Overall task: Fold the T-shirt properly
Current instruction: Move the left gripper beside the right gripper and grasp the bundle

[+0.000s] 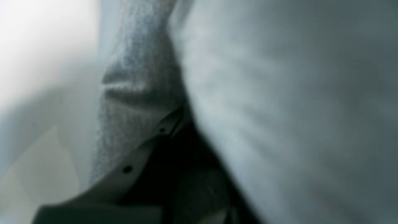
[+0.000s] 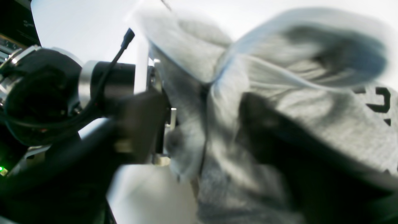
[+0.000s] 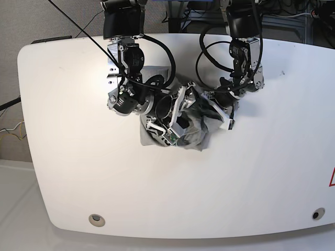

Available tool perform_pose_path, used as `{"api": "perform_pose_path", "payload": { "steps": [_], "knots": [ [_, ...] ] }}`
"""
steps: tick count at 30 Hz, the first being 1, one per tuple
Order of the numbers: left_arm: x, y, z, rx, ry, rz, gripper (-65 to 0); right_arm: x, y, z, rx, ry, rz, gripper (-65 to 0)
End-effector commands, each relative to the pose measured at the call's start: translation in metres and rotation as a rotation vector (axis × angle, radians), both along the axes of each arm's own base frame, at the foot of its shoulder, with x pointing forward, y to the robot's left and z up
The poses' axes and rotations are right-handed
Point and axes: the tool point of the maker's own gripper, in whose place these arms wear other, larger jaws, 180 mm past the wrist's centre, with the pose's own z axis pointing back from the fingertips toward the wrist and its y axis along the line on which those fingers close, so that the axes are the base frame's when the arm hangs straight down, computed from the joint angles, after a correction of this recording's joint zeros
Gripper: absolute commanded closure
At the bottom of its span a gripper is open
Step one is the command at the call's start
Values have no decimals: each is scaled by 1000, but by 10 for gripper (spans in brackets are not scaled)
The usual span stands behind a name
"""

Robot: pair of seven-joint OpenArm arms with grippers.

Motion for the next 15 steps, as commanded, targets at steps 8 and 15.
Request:
{"api": "perform_pose_path", "payload": {
  "steps": [8, 15],
  "knots": [
    [-13, 15, -10, 135, 70, -50, -16, 9, 6, 21, 54, -57, 0, -629],
    [-8, 20, 3, 166, 48, -58, -16, 9, 6, 21, 54, -58, -2, -601]
  ]
}}
